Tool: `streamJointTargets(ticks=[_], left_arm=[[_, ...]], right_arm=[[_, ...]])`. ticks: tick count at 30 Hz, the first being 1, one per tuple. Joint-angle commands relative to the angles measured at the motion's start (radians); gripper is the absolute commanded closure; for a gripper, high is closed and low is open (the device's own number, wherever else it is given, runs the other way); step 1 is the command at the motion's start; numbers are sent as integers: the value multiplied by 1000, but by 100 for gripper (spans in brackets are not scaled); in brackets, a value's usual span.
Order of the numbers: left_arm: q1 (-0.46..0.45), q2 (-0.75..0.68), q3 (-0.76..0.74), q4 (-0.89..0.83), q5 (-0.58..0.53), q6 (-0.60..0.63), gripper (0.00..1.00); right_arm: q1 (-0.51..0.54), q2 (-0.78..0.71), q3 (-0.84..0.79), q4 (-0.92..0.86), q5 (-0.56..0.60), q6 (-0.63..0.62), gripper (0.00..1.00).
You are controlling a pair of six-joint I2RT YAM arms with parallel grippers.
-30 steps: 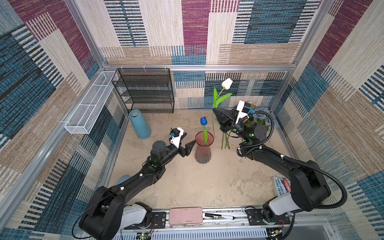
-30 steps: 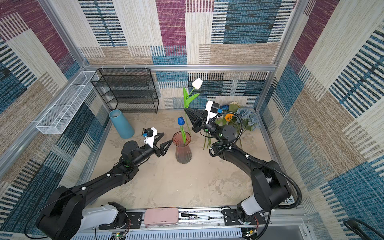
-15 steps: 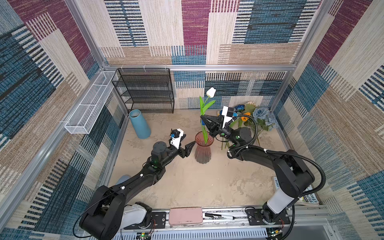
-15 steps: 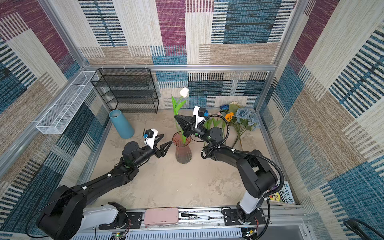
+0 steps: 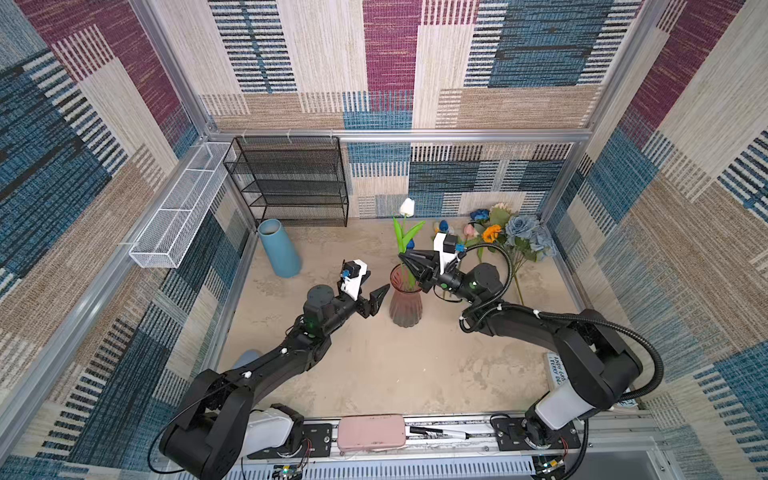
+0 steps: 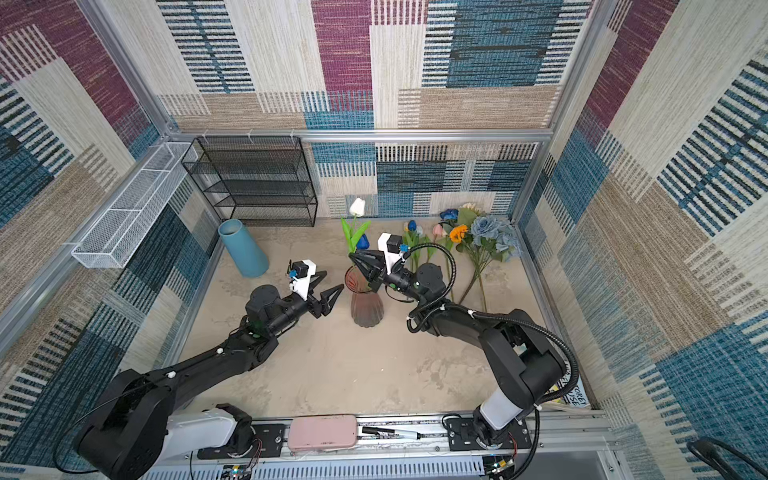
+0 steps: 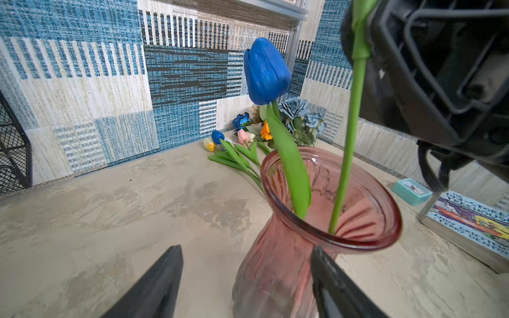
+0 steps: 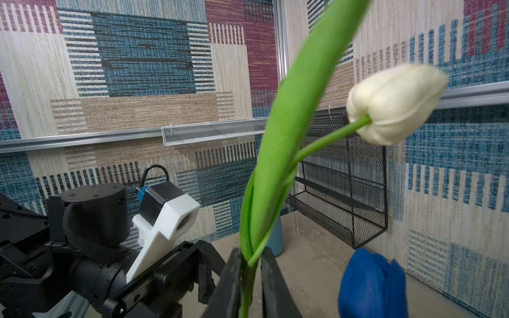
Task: Arrange the flowers into the vase
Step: 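Carry the white tulip over the pink vase and lower its stem in, then open the right gripper and move it back to the tulip pile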
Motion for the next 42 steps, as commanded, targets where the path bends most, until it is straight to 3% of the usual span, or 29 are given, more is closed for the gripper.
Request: streamJointTargets(ticks=[1, 3, 16, 21, 25, 28, 33, 36, 39, 42], left_arm=[[0, -5, -1, 31, -8, 15, 24], [0, -6, -1, 28, -6, 15, 24], [0, -36, -3, -67, -6, 65, 22], [0, -59, 2, -110, -2, 91, 22], [-3, -93, -8, -166, 34, 106, 20], [-7, -128, -41, -157, 50, 113, 17], [-24, -145, -86, -152, 47, 138, 8], [-49, -148, -97, -152, 44, 155, 5], [-74, -148, -104, -159, 32, 168, 5], [-88, -139, -110, -155, 17, 166, 5]], right_arm=[[2, -31, -11, -132, 72, -88, 69], [2, -45, -15, -193, 105, -112, 58], [2, -277, -156, -342, 223, -264, 27], [2, -366, -159, -432, 336, -297, 24], [-13, -396, -96, -527, 502, -237, 22], [-82, -338, 19, -690, 553, -113, 25], [-244, -141, 205, -958, 516, 96, 36], [-327, 21, 313, -1084, 436, 123, 48], [-350, 162, 412, -1176, 427, 105, 59], [-352, 247, 445, -1164, 392, 96, 61]])
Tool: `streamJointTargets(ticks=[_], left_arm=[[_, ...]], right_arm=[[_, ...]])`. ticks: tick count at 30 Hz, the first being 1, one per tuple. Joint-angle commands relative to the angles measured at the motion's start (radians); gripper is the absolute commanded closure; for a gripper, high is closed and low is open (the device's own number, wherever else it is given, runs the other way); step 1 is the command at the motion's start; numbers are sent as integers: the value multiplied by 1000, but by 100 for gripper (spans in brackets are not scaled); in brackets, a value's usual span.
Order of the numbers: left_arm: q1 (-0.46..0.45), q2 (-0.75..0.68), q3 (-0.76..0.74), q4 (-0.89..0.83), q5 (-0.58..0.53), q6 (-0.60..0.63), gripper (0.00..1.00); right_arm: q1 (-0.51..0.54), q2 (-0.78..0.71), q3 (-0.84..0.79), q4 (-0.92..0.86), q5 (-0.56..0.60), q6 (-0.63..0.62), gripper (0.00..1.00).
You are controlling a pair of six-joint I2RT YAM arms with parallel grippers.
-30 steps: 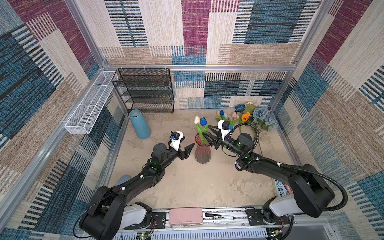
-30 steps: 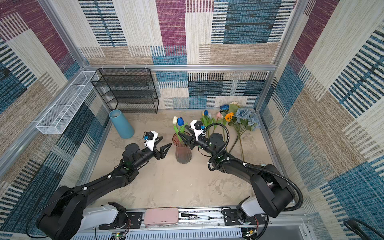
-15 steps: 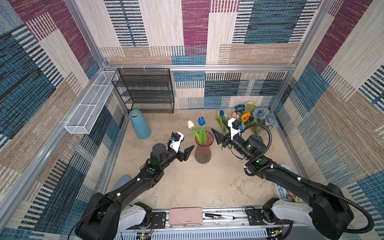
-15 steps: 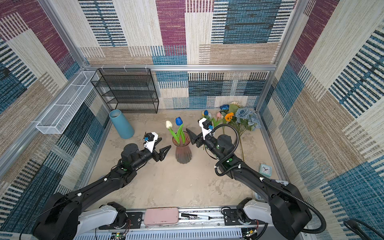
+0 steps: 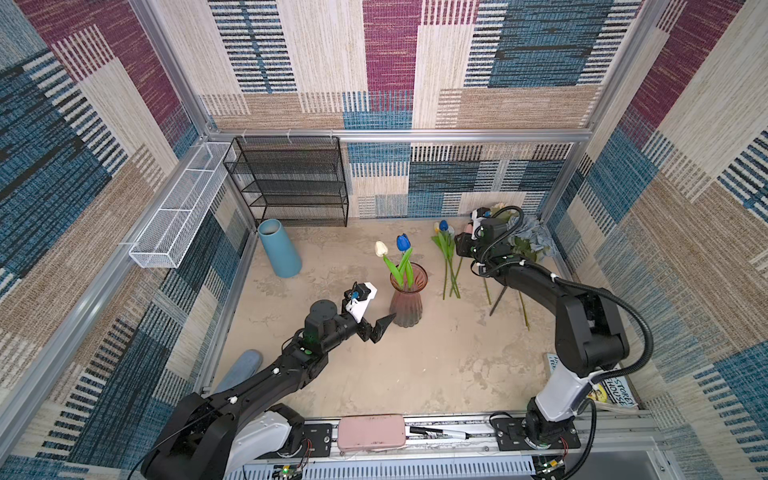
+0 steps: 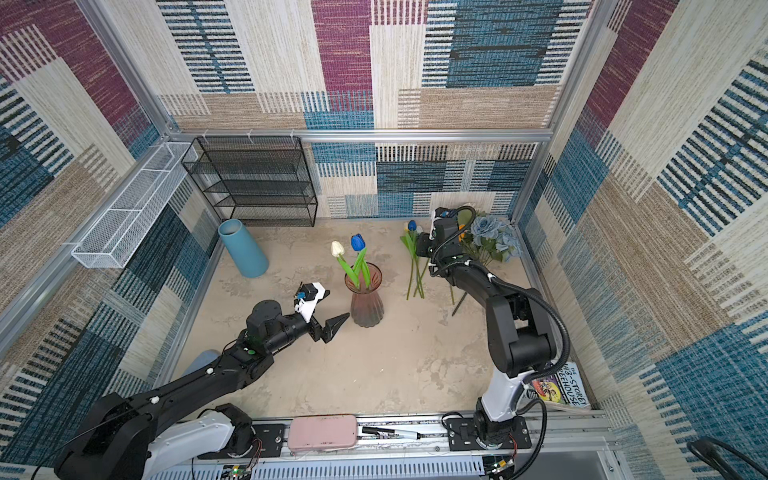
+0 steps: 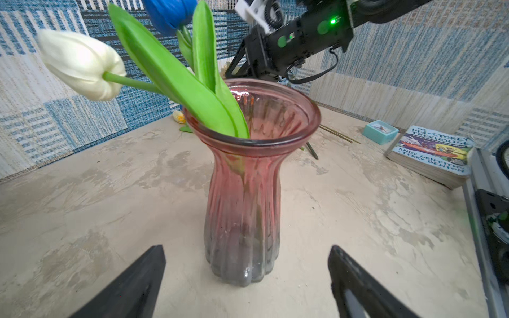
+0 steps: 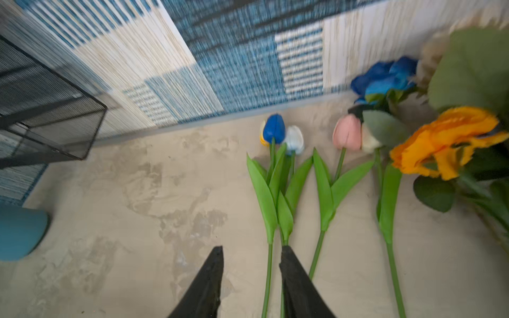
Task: Arrange the flowers into the vase
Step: 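Open the right gripper and move it back to the tulip pile, then grasp a blue tulip stem with the right gripper and lift it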
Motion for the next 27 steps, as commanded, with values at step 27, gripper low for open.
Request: streamJointTargets(ticks=[27], left_arm=[[-28, 88, 26, 69, -53, 24, 5]], right_arm=[[0, 369, 194, -114, -73, 47, 70]])
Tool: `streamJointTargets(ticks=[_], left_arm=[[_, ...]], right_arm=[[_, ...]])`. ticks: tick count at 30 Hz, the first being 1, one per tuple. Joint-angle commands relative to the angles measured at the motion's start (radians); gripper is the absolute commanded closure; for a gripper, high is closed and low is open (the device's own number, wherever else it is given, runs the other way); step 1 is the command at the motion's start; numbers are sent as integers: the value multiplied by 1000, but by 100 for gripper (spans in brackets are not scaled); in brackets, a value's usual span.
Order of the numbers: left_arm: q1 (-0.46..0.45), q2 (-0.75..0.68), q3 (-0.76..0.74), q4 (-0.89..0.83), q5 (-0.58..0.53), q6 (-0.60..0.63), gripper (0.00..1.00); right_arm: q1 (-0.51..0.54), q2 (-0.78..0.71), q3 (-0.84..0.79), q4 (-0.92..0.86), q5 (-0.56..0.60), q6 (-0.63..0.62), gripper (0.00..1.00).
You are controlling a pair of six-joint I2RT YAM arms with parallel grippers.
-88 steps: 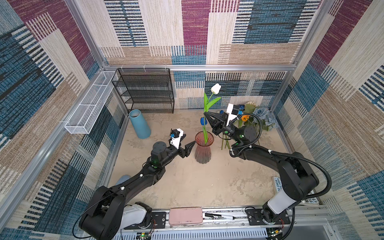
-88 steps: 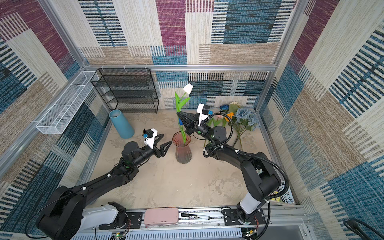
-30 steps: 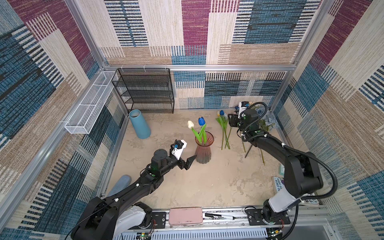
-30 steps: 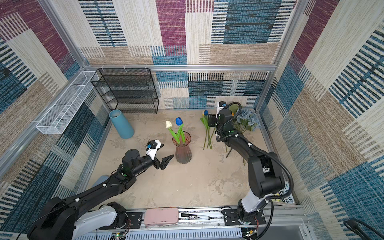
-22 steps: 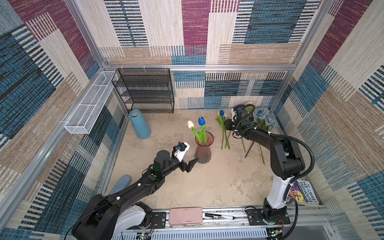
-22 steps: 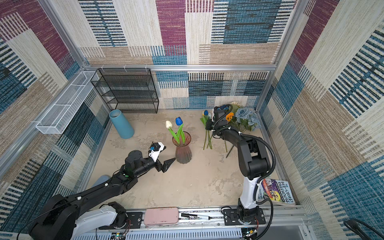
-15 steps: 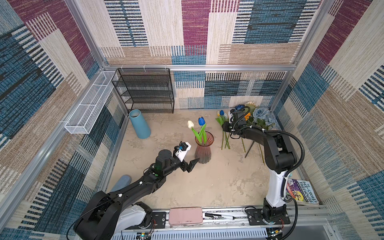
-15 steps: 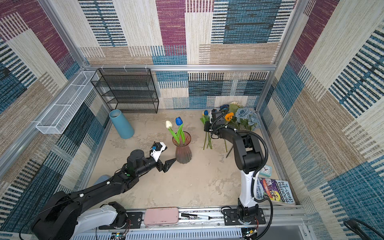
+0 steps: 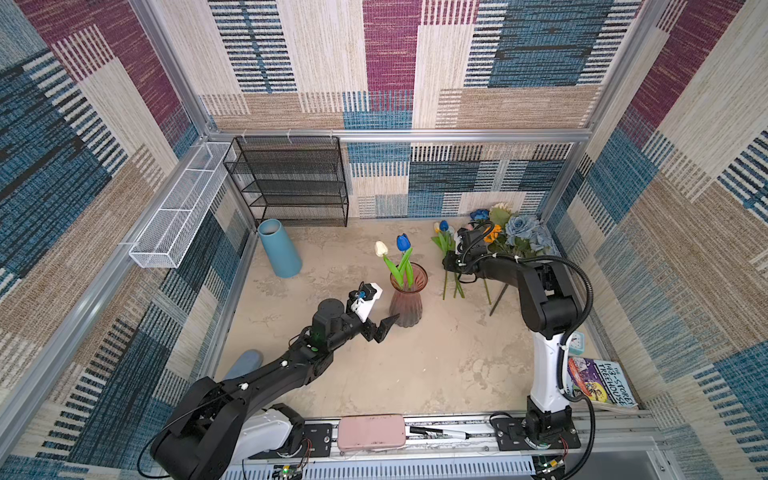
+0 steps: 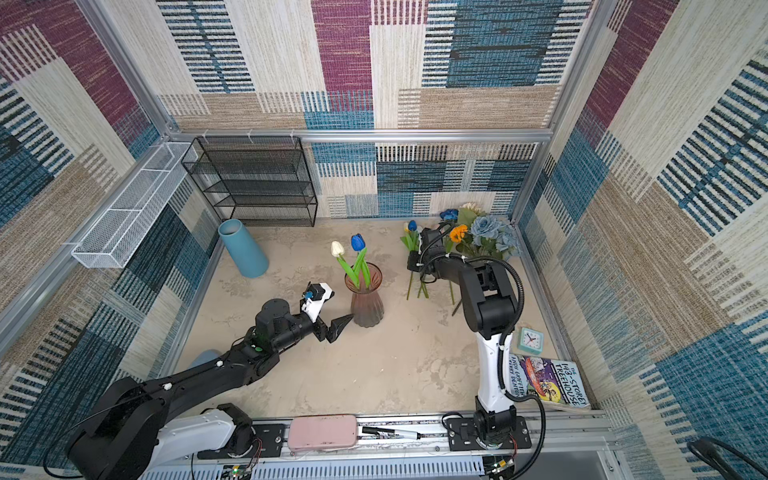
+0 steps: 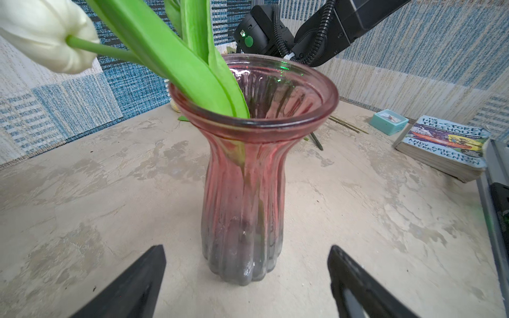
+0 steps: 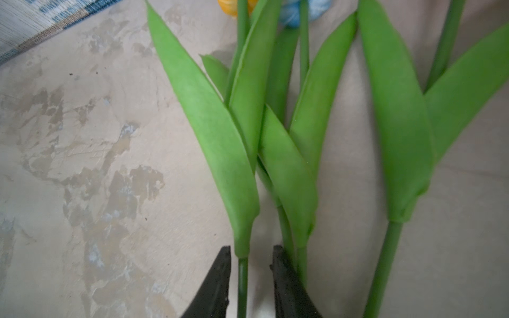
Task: Arrange the flowers into the vase
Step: 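Grasp a blue tulip stem with the right gripper and lift it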
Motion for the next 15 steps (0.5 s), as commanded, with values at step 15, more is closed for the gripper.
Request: streamJointTargets(ticks=[15], left_arm=[[1, -51, 35, -26, 1, 28, 5]], right_arm=[[3, -87, -7, 26, -46, 17, 99]])
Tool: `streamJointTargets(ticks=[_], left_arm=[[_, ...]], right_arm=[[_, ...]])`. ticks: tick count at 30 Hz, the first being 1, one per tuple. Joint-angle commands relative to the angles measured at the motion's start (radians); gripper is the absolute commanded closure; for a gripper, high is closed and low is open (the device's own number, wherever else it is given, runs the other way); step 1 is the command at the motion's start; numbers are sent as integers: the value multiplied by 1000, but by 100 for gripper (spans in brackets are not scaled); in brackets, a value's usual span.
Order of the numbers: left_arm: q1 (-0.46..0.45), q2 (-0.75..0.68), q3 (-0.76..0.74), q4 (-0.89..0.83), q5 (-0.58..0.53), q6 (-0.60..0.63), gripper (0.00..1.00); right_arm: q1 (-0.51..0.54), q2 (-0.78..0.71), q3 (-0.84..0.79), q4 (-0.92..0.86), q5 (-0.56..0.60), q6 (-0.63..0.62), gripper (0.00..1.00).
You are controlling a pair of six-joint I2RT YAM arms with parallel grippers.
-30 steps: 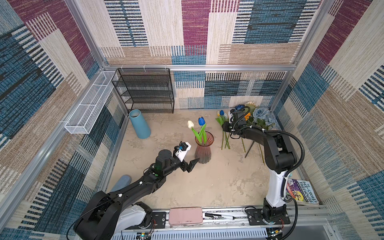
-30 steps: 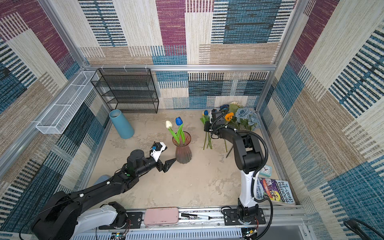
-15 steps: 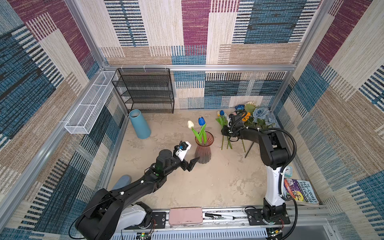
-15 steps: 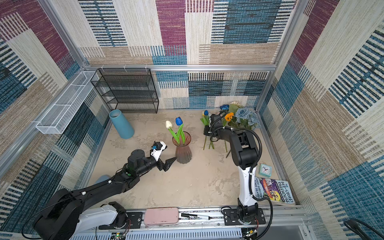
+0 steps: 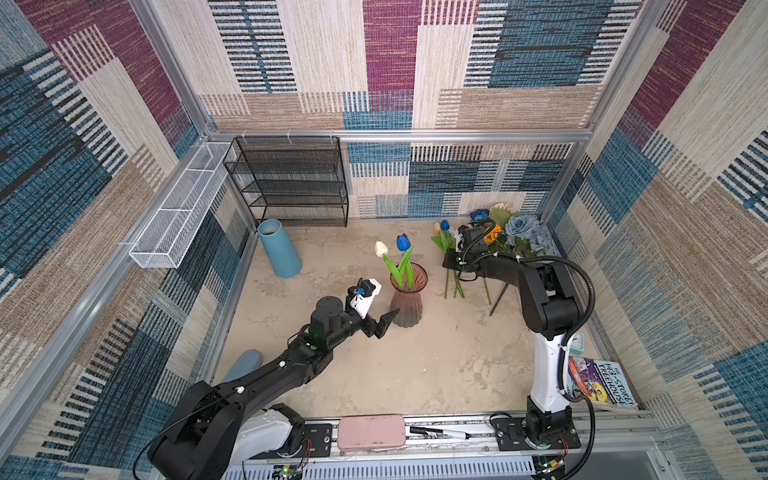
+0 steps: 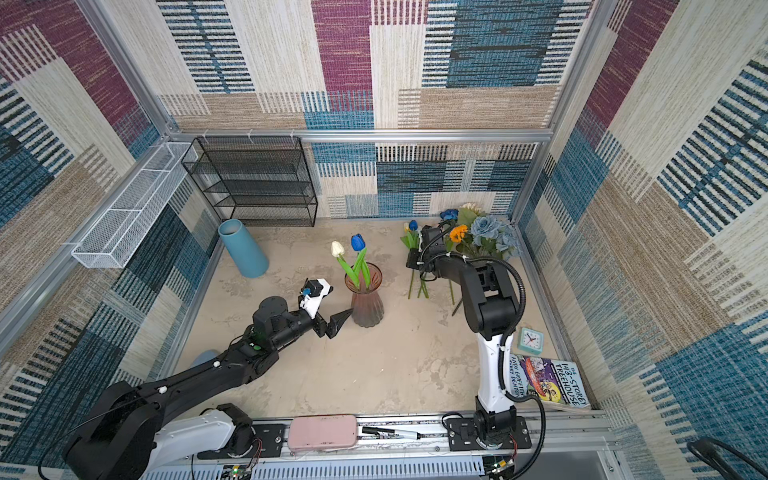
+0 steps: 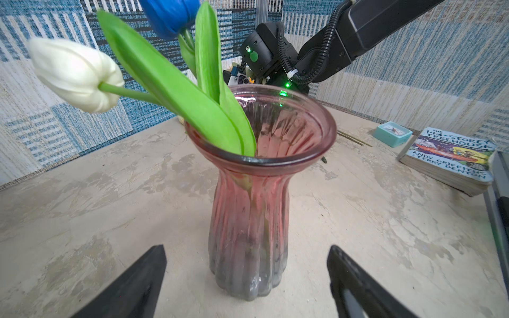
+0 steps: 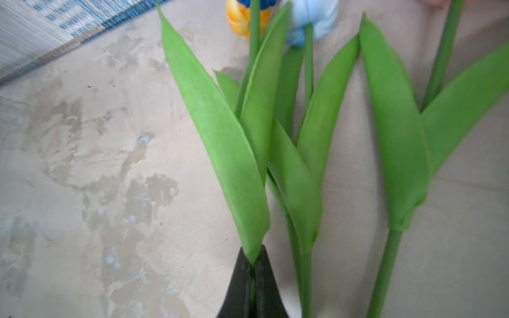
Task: Arrange the flowers into the vase
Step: 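Grasp a blue tulip stem with the right gripper and lift it, then carry the blue tulip over the pink vase and lower its stem in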
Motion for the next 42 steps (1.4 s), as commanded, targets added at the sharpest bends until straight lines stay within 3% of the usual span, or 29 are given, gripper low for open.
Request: streamJointTargets(ticks=[1, 5, 10, 18, 24, 28, 32, 42], left_arm=[[1, -28, 5, -15, 19, 29, 5], [1, -63, -9, 3, 30, 36, 4], [1, -117, 52, -95, 103, 65, 4], [1, -246, 83, -177, 215, 99, 2], [1, -344, 84, -191, 208, 111, 2], [2, -357, 53, -117, 126, 111, 0], [4, -322, 29, -44, 57, 112, 0], [5, -191, -14, 42, -4, 102, 0]], right_arm=[[2, -81, -16, 23, -29, 6, 100], [2, -192, -57, 48, -42, 6, 100], [2, -349, -129, 120, -91, -7, 100], [17, -736, -450, 589, -277, -53, 100], [89, -927, -601, 904, -359, -60, 100], [180, -926, -624, 1044, -399, -94, 100], [228, -844, -627, 1199, -400, -39, 100], [286, -676, -550, 1300, -358, -63, 100]])
